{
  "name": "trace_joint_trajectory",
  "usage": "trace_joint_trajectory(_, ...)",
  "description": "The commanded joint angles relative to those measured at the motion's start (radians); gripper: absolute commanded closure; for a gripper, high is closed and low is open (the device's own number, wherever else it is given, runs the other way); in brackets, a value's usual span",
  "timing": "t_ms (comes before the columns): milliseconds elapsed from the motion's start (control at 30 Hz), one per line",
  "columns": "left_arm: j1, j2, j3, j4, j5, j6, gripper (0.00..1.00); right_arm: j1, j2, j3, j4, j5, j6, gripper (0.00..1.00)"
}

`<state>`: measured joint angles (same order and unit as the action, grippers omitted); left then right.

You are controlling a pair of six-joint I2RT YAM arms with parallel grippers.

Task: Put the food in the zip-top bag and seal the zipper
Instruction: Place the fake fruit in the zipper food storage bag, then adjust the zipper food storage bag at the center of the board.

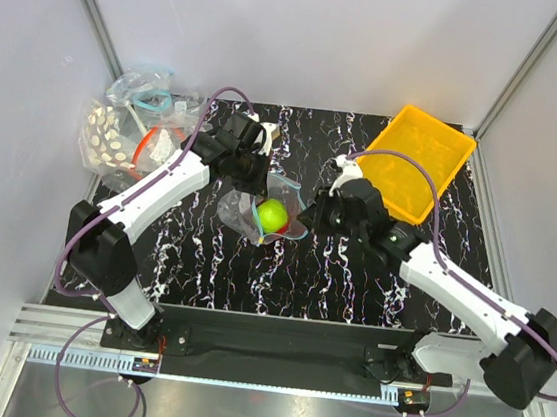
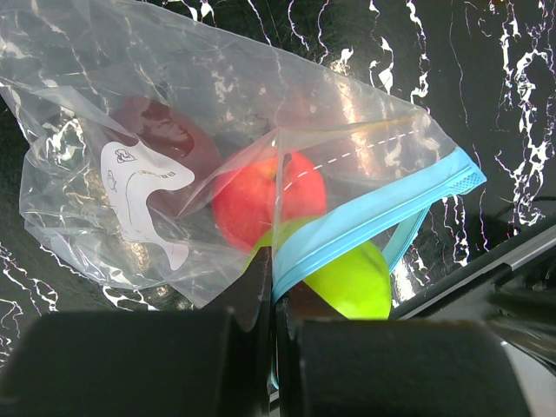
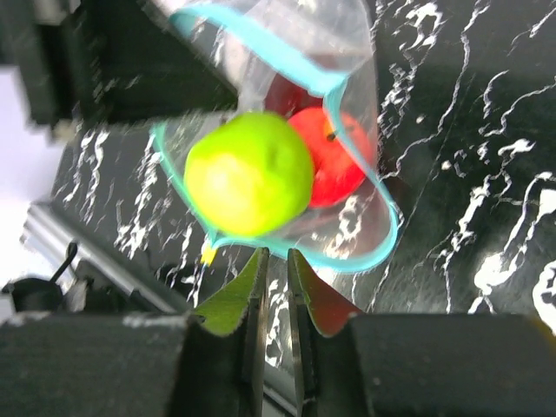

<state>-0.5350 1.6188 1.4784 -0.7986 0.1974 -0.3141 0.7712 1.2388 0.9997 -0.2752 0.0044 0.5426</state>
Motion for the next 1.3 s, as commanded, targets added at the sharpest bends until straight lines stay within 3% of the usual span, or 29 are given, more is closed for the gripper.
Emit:
trace_joint_trajectory(0, 0.007, -0.02, 0.002, 0.032, 0.02, 0.0, 1.0, 0.023, -0.065, -0.052, 0.0, -0.062, -0.018, 0.8)
trace_joint_trajectory(133, 0.006, -0.017, 0.002, 0.032, 0.02, 0.0, 1.0, 0.06, -0.036, -0.039, 0.06, -0.099, -0.023, 0.8)
trace_joint_trajectory(333, 0.006, -0.017, -0.001, 0.033, 0.022, 0.0, 1.0, 0.082, 0.16, 0.065, 0.183, -0.09, -0.032, 0.83)
trace_joint_trajectory(467, 0.006, -0.019, -0.003, 0.033, 0.03, 0.0, 1.0, 0.08, 0.364, 0.216, 0.087, 0.02, -0.041, 0.86)
trace_joint_trajectory(667, 0.006, -0.023, 0.002, 0.033, 0.033, 0.001, 1.0, 0.082, 0.296, 0.186, 0.044, 0.098, -0.038, 0.83)
trace_joint_trajectory(933, 0.009, -0.027, 0.005, 0.032, 0.031, 0.001, 1.0, 0.082, 0.084, 0.079, -0.099, 0.249, -0.009, 0.66)
trace_joint_trajectory(1133, 0.01, -0.03, 0.005, 0.032, 0.031, 0.003, 1.0, 0.08, 0.083, 0.037, -0.128, 0.312, 0.042, 0.46)
trace_joint_trajectory(1267, 0.012, -0.027, 0.005, 0.029, 0.031, 0.003, 1.0, 0.077, 0.16, 0.051, -0.116, 0.359, 0.054, 0.42)
